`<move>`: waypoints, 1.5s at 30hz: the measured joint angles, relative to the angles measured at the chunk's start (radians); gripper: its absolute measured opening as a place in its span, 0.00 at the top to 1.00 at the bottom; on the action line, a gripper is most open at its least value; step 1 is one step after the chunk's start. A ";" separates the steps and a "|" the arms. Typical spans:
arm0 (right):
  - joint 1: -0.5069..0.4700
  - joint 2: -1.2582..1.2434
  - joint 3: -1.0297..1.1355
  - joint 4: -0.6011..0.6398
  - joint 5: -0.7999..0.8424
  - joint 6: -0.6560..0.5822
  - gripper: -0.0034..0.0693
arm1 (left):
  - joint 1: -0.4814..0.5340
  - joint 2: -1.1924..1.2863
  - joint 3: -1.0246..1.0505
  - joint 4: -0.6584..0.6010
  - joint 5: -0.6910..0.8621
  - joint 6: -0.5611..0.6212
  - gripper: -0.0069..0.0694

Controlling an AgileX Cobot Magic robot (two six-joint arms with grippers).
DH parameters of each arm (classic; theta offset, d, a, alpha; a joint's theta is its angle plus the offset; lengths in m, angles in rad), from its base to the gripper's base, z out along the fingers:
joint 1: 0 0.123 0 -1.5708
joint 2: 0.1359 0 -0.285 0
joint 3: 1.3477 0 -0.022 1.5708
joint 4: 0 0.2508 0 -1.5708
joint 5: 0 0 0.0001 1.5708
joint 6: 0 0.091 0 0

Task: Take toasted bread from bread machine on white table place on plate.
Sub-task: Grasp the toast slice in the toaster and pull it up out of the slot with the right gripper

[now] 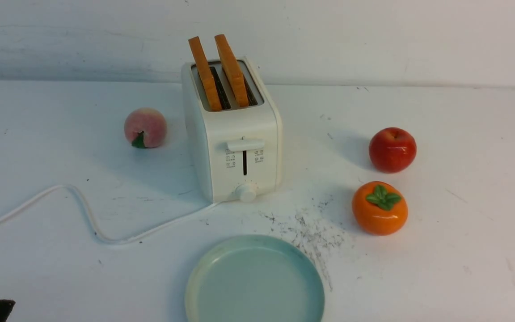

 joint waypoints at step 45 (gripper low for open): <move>-0.006 0.830 -1.038 0.534 0.496 -0.154 0.96 | 0.000 0.901 -0.686 0.017 0.690 0.847 0.93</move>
